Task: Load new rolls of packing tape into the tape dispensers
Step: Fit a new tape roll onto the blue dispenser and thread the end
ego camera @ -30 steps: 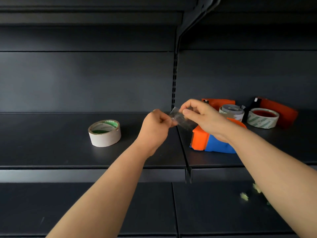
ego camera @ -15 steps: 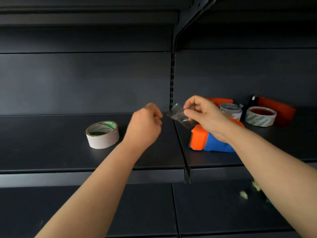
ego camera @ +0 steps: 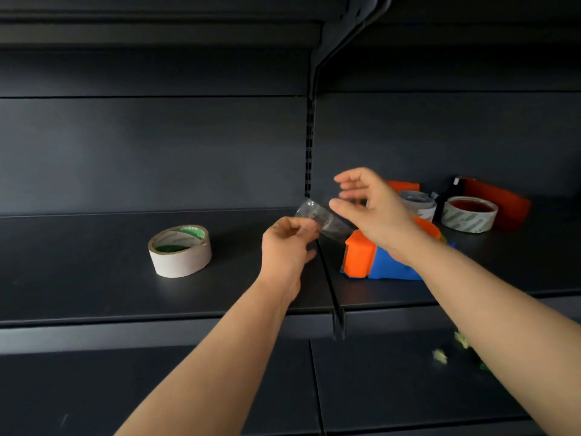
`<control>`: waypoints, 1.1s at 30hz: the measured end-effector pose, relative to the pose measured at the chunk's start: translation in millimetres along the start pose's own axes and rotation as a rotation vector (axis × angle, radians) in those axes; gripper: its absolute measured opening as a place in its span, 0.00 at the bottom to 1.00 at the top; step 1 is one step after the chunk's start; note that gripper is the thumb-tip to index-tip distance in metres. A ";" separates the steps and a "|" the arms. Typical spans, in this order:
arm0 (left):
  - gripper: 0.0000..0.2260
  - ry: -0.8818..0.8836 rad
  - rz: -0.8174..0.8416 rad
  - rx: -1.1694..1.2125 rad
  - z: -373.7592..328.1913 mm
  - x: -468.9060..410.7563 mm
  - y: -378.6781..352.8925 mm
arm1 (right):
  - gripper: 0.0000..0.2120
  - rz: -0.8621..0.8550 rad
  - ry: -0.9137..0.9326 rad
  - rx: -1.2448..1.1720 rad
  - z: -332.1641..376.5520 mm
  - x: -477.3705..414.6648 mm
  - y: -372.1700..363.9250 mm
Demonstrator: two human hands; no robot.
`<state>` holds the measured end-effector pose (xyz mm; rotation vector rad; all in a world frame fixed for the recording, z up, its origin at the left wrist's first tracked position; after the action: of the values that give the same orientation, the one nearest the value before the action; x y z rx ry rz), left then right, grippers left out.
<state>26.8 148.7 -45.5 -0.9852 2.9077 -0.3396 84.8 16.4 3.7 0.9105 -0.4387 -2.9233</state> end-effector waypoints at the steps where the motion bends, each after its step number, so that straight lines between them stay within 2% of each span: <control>1: 0.06 -0.001 -0.002 -0.007 0.9 0.0 -0.1 | 0.16 -0.037 0.055 0.055 4.5 1.4 8.2; 3: 0.05 0.001 -0.003 -0.012 1.7 -1.3 0.0 | 0.26 0.052 0.091 0.247 13.5 5.2 31.9; 5: 0.05 0.007 -0.005 -0.006 1.1 -1.1 -0.1 | 0.42 0.287 0.015 0.625 13.7 11.5 56.4; 7: 0.05 0.006 -0.002 0.004 0.2 -0.9 -0.6 | 0.50 0.461 -0.025 0.981 7.9 20.0 70.0; 10: 0.05 0.008 0.010 0.019 0.6 -0.5 -2.1 | 0.52 0.522 -0.016 1.015 -1.5 21.5 63.3; 13: 0.06 0.006 0.024 0.042 -0.5 1.0 -3.8 | 0.50 0.486 0.023 0.985 -4.7 19.6 58.6; 17: 0.10 -0.175 0.078 0.086 -18.6 10.2 -6.9 | 0.36 0.362 0.014 0.854 6.4 45.3 73.0; 21: 0.09 -0.412 0.190 0.126 -57.3 45.3 -25.5 | 0.35 0.110 -0.043 0.523 24.7 84.8 103.0; 24: 0.07 -0.587 0.283 0.045 -74.5 86.4 -47.1 | 0.32 0.000 -0.074 0.355 24.7 119.6 127.4; 26: 0.07 -0.649 0.295 -0.020 -74.6 115.6 -60.7 | 0.30 -0.008 -0.126 0.191 18.1 147.3 137.8; 30: 0.07 -0.682 0.294 -0.151 -59.2 164.6 -79.6 | 0.33 0.148 -0.347 -0.278 5.0 208.8 147.9; 33: 0.07 -0.595 0.294 -0.218 -40.9 190.0 -81.1 | 0.39 0.187 -0.413 -0.392 -3.4 243.0 159.8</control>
<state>-81.1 -21.3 16.3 -0.5325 2.5039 0.2520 -120.0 -169.1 -87.4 0.2058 0.0426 -2.8565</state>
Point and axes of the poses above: each hand's wrist, its own x-axis away from the middle knuckle, its own y-axis out of the back of the hand, z = x × y, the point moved 2 cm from there along -x, towards the middle knuckle, and after that the axes turned 13 degrees about -z, right-handed, at the moved point
